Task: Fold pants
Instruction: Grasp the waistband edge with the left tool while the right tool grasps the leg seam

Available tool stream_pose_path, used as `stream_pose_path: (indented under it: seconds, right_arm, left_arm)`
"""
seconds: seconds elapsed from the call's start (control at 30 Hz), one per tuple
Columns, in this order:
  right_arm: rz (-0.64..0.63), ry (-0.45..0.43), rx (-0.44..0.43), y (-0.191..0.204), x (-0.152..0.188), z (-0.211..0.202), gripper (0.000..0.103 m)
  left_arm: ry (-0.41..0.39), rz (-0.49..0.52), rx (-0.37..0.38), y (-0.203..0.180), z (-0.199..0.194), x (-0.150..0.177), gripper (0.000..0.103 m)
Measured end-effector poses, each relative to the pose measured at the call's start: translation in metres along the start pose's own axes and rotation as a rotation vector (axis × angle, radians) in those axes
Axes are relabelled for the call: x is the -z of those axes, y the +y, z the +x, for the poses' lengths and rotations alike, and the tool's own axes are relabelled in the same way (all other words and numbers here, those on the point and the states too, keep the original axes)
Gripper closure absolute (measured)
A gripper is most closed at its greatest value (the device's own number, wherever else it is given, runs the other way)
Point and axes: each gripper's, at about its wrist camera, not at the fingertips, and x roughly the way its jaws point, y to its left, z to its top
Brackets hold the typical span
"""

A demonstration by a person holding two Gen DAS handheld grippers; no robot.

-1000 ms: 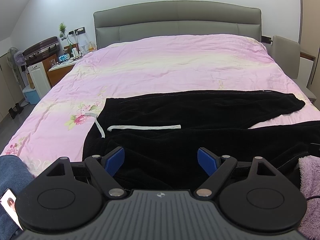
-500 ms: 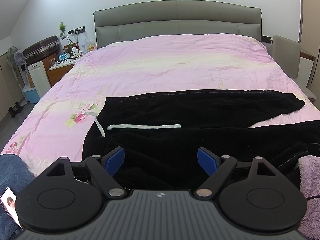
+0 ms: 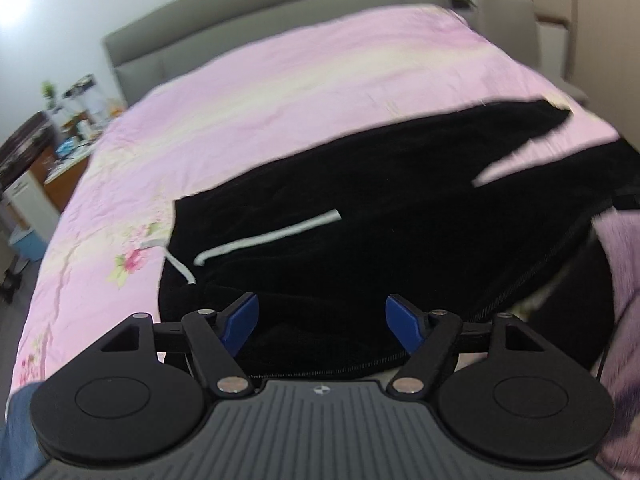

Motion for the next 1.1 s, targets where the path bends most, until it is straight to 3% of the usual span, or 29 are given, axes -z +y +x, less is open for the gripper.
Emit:
stream_pose_path:
  seconds: [0.1, 0.33, 0.5, 0.73, 0.87, 0.9, 0.93, 0.97, 1.1]
  right_arm:
    - [-0.059, 0.094, -0.046, -0.015, -0.003, 0.023, 0.025]
    - [-0.256, 0.309, -0.086, -0.016, -0.003, 0.086, 0.029]
    - [-0.382, 0.413, -0.087, -0.001, -0.005, 0.121, 0.028]
    - [-0.521, 0.539, -0.066, 0.018, -0.005, 0.166, 0.024]
    - [-0.557, 0.581, -0.054, 0.024, 0.001, 0.188, 0.026]
    - [-0.55, 0.588, -0.069, 0.024, 0.002, 0.19, 0.036]
    - [-0.533, 0.597, -0.09, 0.024, 0.003, 0.192, 0.054]
    - [-0.504, 0.612, -0.115, 0.022, 0.003, 0.193, 0.063]
    - [-0.528, 0.597, -0.1, 0.023, 0.007, 0.191, 0.103]
  left_arm:
    - [0.07, 0.113, 0.04, -0.003, 0.016, 0.0, 0.021]
    - [0.221, 0.363, 0.197, -0.032, 0.064, 0.004, 0.022]
    - [0.307, 0.526, 0.238, -0.058, 0.097, 0.008, 0.021]
    - [0.418, 0.641, 0.263, -0.088, 0.146, 0.015, 0.02]
    - [0.435, 0.7, 0.239, -0.103, 0.165, 0.028, 0.02]
    - [0.433, 0.708, 0.231, -0.105, 0.168, 0.031, 0.02]
    - [0.434, 0.713, 0.221, -0.107, 0.17, 0.033, 0.021]
    - [0.434, 0.716, 0.206, -0.107, 0.172, 0.036, 0.026]
    - [0.41, 0.685, 0.189, -0.102, 0.17, 0.038, 0.068]
